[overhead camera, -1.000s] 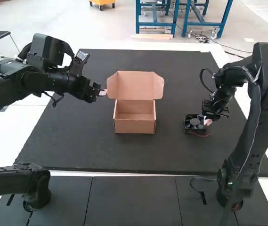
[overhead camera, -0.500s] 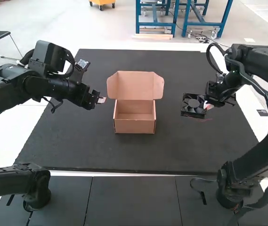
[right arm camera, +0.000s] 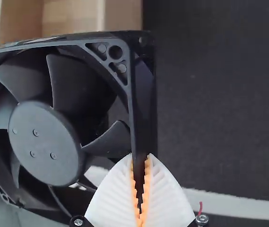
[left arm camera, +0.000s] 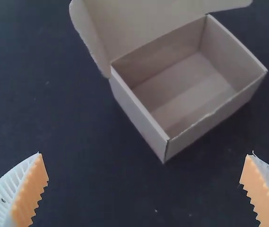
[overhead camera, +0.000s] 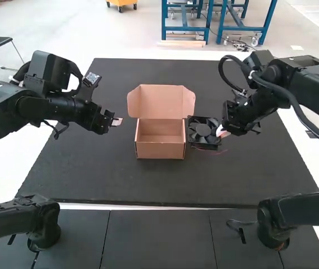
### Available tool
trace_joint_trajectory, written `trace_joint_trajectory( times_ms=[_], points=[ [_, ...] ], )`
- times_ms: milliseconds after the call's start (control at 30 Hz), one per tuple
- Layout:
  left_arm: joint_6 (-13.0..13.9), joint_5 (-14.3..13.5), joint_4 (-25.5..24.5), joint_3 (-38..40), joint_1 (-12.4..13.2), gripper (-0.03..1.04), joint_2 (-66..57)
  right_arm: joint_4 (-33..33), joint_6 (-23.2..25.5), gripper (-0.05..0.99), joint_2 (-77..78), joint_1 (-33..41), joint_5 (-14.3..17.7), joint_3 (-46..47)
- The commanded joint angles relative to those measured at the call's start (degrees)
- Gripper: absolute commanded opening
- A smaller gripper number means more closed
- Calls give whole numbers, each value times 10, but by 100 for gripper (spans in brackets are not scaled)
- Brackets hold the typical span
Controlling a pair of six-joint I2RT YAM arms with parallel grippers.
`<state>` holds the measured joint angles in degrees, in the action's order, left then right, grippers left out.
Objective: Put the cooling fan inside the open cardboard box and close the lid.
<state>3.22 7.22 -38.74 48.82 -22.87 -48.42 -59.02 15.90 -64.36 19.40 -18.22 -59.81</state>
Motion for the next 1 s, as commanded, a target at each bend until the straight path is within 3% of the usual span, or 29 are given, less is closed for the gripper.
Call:
trace_joint_trajectory(
  times_ms=[0,400,733,967],
  points=[
    [2,-9,2,-6,-1,96,17,2,71,-2,17,56,-23,-5],
    [-7,-10,23,-7,-1,96,28,111,177,-2,-2,187,-29,44],
    [-13,-10,48,-19,-1,96,28,209,216,-2,-102,265,-28,31],
    [-14,-10,58,-24,-1,96,31,230,205,-2,-171,263,38,-8]
  ],
)
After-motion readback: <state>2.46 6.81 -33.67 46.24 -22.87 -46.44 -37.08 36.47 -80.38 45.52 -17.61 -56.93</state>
